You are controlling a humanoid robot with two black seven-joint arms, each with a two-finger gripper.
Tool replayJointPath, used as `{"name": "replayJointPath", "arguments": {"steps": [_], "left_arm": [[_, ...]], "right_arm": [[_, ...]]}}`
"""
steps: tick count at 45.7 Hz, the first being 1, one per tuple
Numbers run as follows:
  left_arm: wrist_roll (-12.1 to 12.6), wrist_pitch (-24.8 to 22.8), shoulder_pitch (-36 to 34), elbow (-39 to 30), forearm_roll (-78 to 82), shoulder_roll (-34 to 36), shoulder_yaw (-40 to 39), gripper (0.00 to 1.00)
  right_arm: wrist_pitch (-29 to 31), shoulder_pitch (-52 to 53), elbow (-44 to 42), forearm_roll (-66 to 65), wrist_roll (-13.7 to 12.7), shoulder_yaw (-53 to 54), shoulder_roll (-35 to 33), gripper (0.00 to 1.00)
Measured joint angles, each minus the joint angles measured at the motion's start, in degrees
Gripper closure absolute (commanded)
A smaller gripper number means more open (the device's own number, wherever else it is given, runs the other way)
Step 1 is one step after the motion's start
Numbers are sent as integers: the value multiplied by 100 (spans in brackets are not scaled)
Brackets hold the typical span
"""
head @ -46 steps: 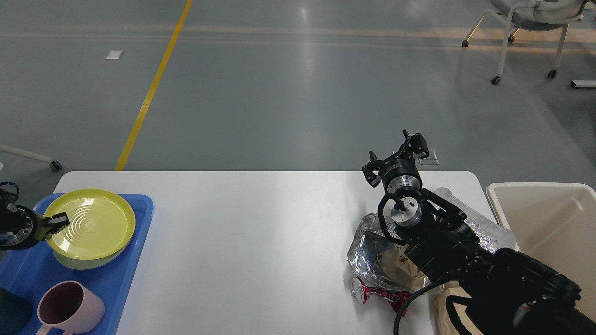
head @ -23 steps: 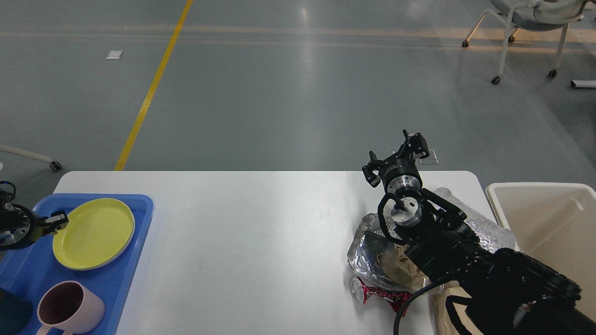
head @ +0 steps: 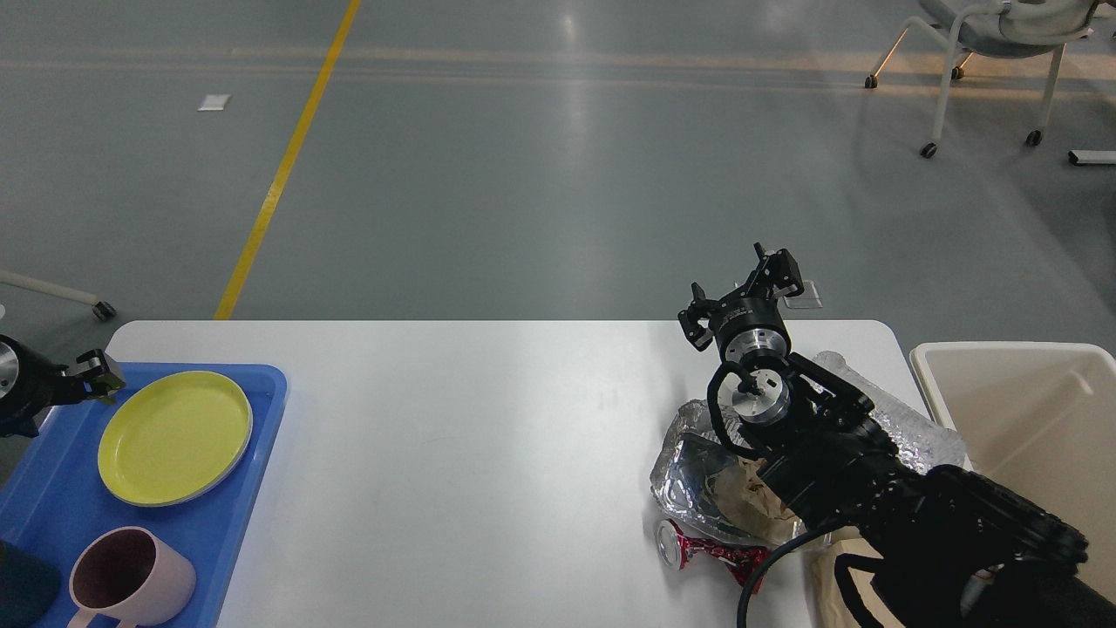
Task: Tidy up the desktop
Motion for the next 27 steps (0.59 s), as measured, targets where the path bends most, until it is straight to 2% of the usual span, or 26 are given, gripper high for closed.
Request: {"name": "replayJointPath", "arguments": {"steps": [8, 16, 20, 27], "left_arm": [[5, -1576, -931, -133, 4, 178, 10, 21], [139, -3109, -1937, -150, 5, 234, 69, 22], [160, -3329, -2382, -153, 5, 225, 84, 22], [165, -3379, -3059, -185, 6, 191, 46, 22]], "right_arm": [[0, 0, 0, 0, 1, 0, 0, 0], [0, 0, 0, 1, 1, 0, -1, 0], [0, 0, 0, 0, 1, 0, 0, 0], [0, 0, 0, 0, 2, 0, 0, 0]]}}
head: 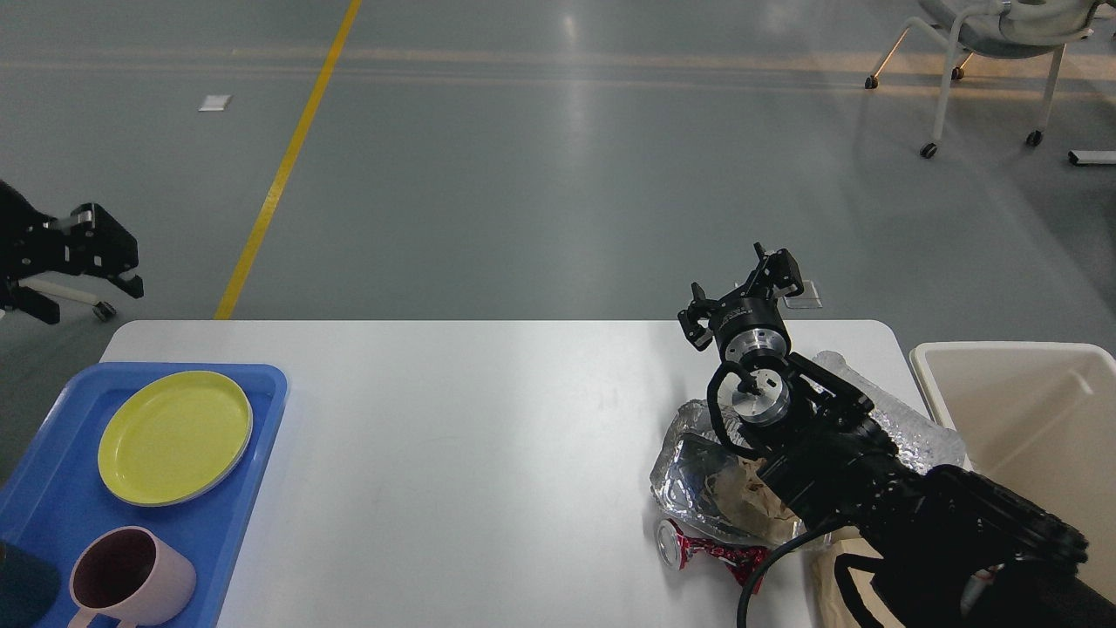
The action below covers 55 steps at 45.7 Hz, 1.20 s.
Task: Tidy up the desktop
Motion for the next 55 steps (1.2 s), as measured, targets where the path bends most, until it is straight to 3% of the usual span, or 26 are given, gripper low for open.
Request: {"name": "replayJointPath", "arguments": {"steps": [9, 20, 29, 35, 44, 55], "left_arm": [[4, -2, -594, -9, 11, -84, -109, 23], [26, -2, -656, -38, 2, -331, -298, 27], [-67, -2, -884, -296, -25, -1121, 470, 28], [-91, 102, -1302, -1046, -86, -1554, 1162, 28], [-94, 1192, -2193, -2561, -101, -1757, 1775, 28], [-78, 1270, -2983, -3648, -108, -1816, 1825, 34]], "right_arm": [[0, 0, 0, 0, 0, 0, 0, 0], [0, 0, 0, 0, 0, 0, -1, 0], [0, 0, 0, 0, 0, 0, -2, 0], [0, 0, 0, 0, 0, 0, -2, 0], [0, 0, 0, 0, 0, 0, -1, 0], [0, 0, 0, 1, 0, 0, 0, 0]]}}
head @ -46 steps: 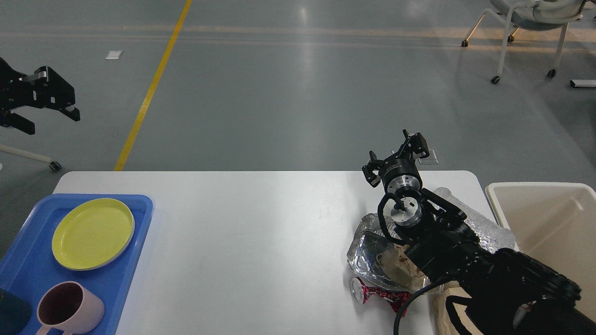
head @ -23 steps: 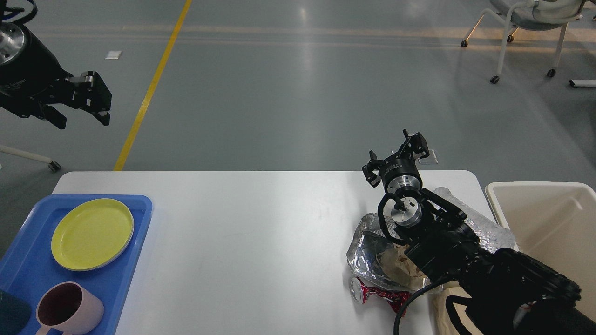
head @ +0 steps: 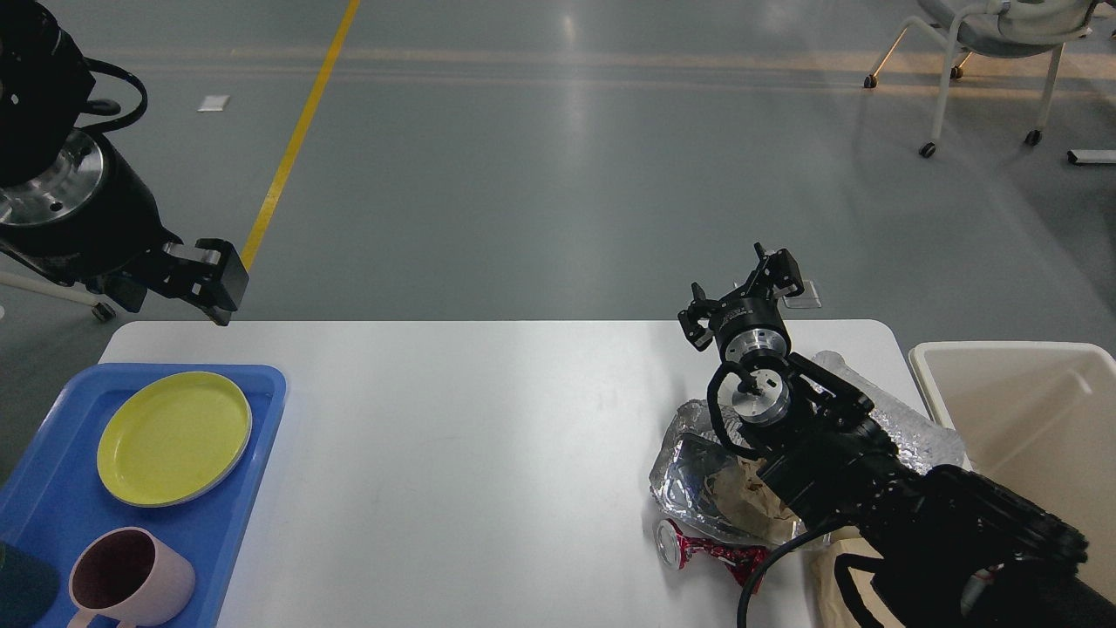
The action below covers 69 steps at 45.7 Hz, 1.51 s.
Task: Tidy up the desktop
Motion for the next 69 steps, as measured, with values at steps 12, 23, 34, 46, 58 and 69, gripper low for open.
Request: {"name": "replayJointPath", "arguments": {"steps": [12, 23, 34, 46, 58, 69], "left_arm": [[-15, -789, -430, -289, -101, -119, -58, 36], [-13, -694, -80, -119, -246, -212, -88, 34], [69, 1453, 1693, 1053, -254, -503, -432, 26], [92, 3703, 2986, 1974, -262, -707, -1059, 22], [183, 4214, 3786, 3370, -386, -746, -1976, 20], [153, 5595, 5179, 5407, -593, -990, -3485, 6]], "right_arm": [[0, 0, 0, -1, -2, 0, 0, 0], [0, 0, 0, -1, -4, 0, -1, 0], [0, 0, 0, 0, -4, 0, 2, 0], [0, 0, 0, 0, -4, 0, 1, 0], [0, 0, 0, -1, -3, 0, -2, 0], [0, 0, 0, 0, -3, 0, 1, 0]]}}
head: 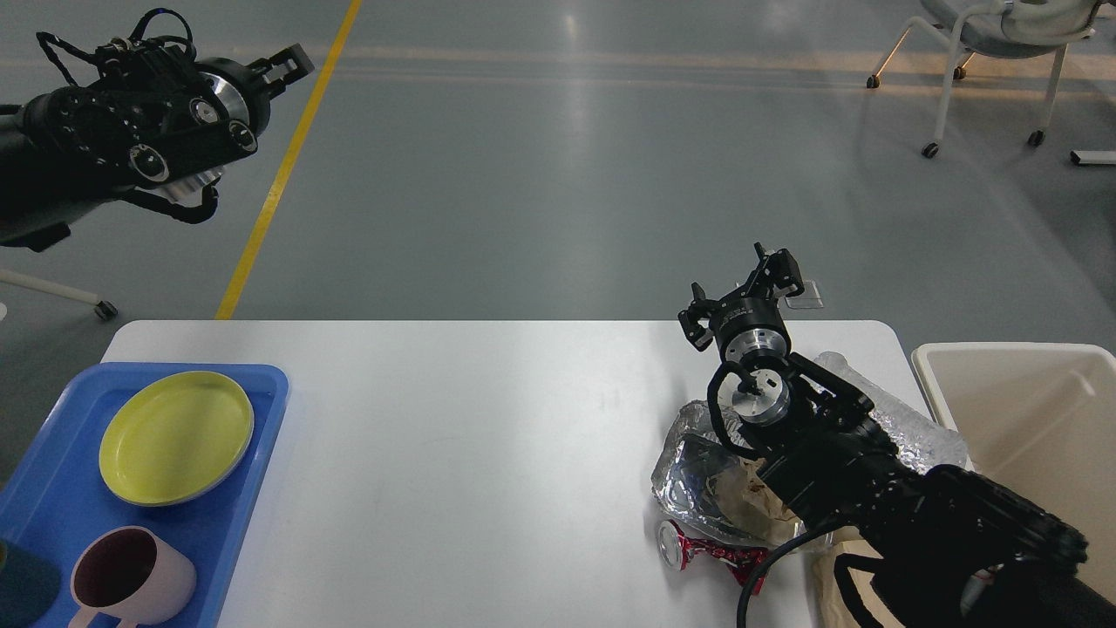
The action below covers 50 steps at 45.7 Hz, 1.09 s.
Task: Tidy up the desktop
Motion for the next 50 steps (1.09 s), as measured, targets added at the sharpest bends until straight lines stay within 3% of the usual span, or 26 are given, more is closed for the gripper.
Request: {"name": "replayJointPath", "arguments": {"steps": [7, 13, 19, 26, 32, 40, 45, 50], "left_arm": [[-9, 242, 595, 851, -5, -234, -1051, 4], [55, 226, 937, 1055, -5, -274, -1993, 1], [97, -100, 1248, 1051, -2, -200, -2548, 2], [-23, -514, 1639, 1051, 2, -104, -3282, 2], [-463, -584, 1948, 1106, -62, 166, -4224, 1], [-1584, -683, 2689, 1219, -427, 252, -6464, 1], [-1820, -926, 3141, 1231, -499, 257, -7832, 1], [-1883, -1022, 3379, 1237, -514, 257, -8459, 1]], "right_arm": [[0, -1, 0, -2, 0, 0, -1, 0], [0, 0, 0, -1, 0, 0, -1, 0], [0, 0, 0, -1, 1, 0, -2, 0], [0, 0, 0, 0, 0, 0, 0, 0], [0, 0, 0, -1, 0, 0, 0, 0], [0, 0, 0, -1, 0, 0, 0, 0], [0, 0, 0, -1, 0, 0, -2, 0], [0, 0, 0, -1, 0, 0, -2, 0]]}}
